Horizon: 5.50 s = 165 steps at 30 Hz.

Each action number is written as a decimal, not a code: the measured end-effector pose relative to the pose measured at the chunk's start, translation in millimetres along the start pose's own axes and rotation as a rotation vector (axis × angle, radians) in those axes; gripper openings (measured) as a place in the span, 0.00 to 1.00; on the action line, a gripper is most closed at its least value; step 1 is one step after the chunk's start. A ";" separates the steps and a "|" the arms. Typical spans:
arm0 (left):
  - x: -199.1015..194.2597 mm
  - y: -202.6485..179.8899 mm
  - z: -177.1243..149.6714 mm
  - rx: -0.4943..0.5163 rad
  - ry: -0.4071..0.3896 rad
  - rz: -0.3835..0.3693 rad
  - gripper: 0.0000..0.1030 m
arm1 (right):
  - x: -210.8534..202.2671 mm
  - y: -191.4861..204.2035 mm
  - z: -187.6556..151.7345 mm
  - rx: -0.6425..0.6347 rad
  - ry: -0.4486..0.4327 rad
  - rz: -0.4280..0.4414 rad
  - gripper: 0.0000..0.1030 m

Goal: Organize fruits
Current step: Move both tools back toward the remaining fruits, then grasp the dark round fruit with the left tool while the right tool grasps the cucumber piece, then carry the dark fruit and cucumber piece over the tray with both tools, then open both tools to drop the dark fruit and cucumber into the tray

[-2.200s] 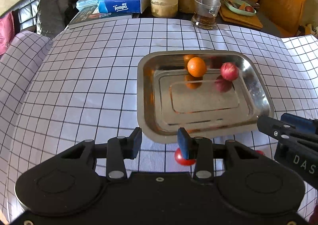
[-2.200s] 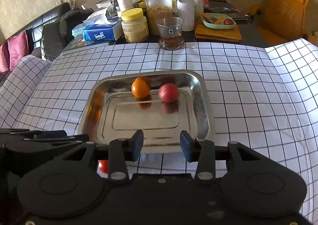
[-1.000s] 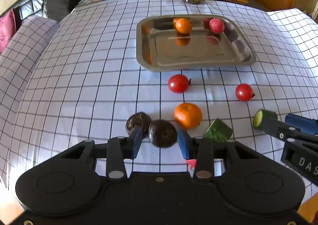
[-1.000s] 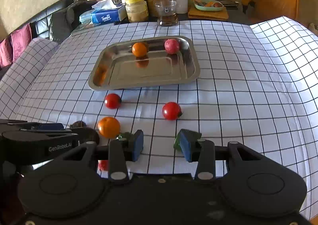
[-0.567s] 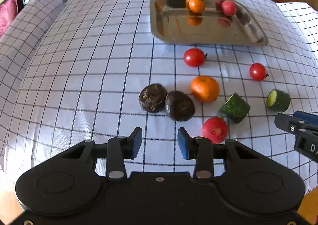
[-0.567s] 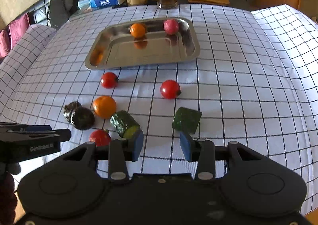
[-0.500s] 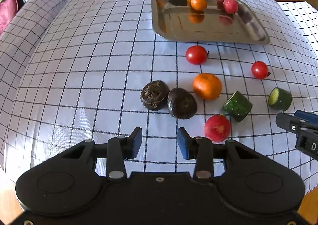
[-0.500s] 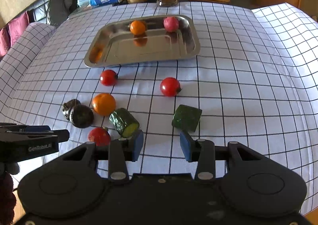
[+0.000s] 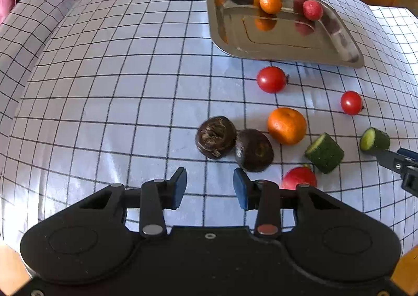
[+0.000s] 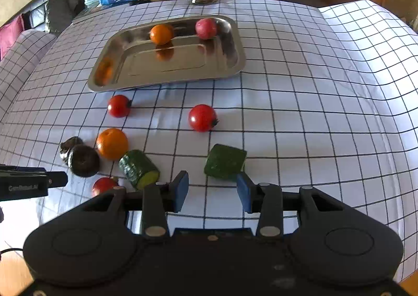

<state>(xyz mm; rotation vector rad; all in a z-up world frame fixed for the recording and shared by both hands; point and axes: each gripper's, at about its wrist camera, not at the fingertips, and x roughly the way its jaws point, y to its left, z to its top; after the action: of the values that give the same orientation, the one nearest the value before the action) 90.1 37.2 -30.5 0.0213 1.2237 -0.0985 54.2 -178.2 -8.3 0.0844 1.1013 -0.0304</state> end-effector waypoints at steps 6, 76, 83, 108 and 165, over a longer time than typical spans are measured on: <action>7.7 11.9 6.2 0.008 0.011 -0.025 0.47 | 3.0 -3.5 4.7 0.024 -0.003 -0.025 0.42; 4.1 -4.2 24.5 0.074 -0.152 -0.041 0.46 | 24.0 -5.5 9.4 -0.003 0.000 -0.058 0.36; -4.6 -12.8 29.0 0.114 -0.175 -0.056 0.46 | 20.5 -7.9 2.0 0.022 0.002 -0.083 0.36; -17.9 -28.4 63.8 0.100 -0.221 -0.046 0.46 | 7.6 -7.9 51.7 0.094 -0.077 -0.006 0.36; -1.3 -33.1 39.7 0.073 -0.100 0.044 0.47 | 3.2 -5.3 56.6 0.058 -0.044 0.072 0.37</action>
<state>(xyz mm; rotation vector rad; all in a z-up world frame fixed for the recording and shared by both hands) 124.0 1.5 -14.5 0.1059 1.1187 -0.1045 105.7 -188.1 13.9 0.1744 1.0525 0.0005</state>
